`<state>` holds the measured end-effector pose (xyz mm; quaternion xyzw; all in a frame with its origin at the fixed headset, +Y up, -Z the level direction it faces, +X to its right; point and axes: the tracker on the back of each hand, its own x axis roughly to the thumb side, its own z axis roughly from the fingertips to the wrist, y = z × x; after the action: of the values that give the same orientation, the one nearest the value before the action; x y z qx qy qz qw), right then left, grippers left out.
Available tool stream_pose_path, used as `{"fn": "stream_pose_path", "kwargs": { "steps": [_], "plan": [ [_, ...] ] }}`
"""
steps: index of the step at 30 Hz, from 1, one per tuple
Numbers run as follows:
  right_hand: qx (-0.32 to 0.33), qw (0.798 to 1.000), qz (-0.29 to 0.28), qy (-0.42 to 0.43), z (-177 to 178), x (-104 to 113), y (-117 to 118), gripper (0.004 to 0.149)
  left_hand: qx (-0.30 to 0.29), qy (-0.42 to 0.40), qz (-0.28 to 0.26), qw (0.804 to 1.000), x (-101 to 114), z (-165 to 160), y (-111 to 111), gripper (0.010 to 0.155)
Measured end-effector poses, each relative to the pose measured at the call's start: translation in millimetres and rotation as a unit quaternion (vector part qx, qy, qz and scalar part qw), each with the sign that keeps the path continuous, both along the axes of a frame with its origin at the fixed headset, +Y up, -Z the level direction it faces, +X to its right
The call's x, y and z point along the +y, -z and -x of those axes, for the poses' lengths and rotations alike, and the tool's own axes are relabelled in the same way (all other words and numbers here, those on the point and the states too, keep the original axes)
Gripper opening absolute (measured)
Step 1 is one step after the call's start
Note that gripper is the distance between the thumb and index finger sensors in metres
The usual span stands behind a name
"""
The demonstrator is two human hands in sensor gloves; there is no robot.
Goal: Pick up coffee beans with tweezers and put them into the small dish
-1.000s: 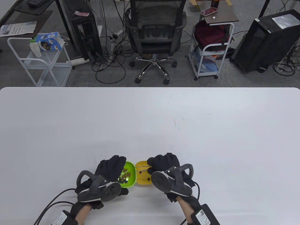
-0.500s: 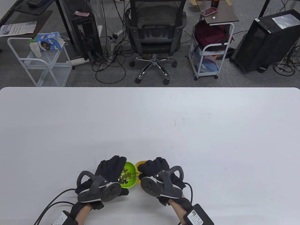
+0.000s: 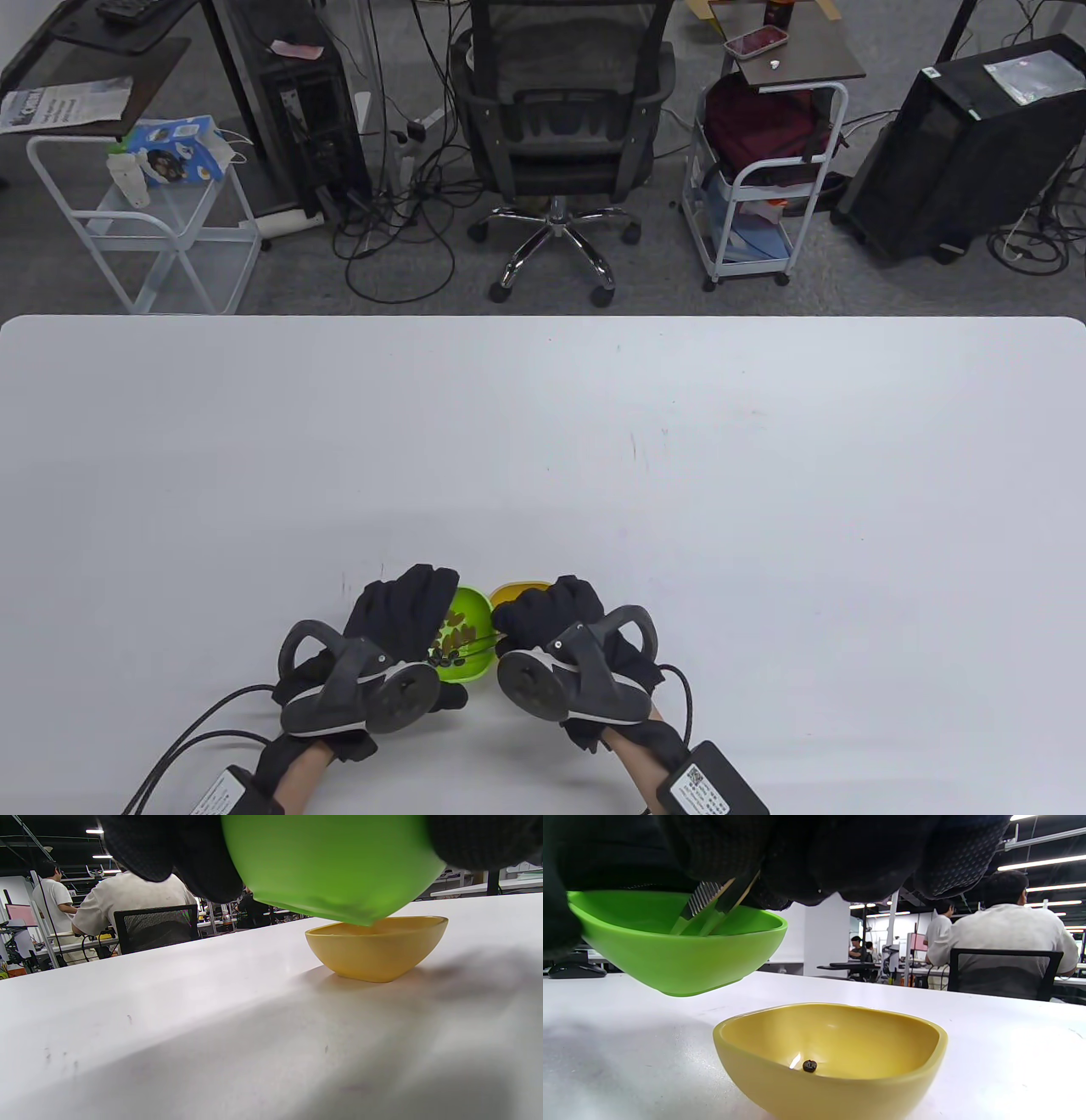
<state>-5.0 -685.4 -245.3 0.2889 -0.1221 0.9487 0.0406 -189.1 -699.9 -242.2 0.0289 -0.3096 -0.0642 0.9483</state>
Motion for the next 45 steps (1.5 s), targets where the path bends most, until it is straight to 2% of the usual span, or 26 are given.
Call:
{"fn": "stream_pose_path", "kwargs": {
  "steps": [26,34,45],
  "plan": [
    [-0.007,0.998,-0.015,-0.063,9,3,-2,0.042,-0.004,0.000,0.001,1.000,0,-2,-1,0.116],
    [-0.020,0.999,-0.003,-0.025,-2,12,1,0.042,-0.004,0.000,0.001,1.000,0,-2,0,0.116],
    [-0.068,0.997,0.013,0.043,-40,22,12,0.042,-0.003,0.002,0.001,1.000,0,-1,0,0.116]
  ]
}}
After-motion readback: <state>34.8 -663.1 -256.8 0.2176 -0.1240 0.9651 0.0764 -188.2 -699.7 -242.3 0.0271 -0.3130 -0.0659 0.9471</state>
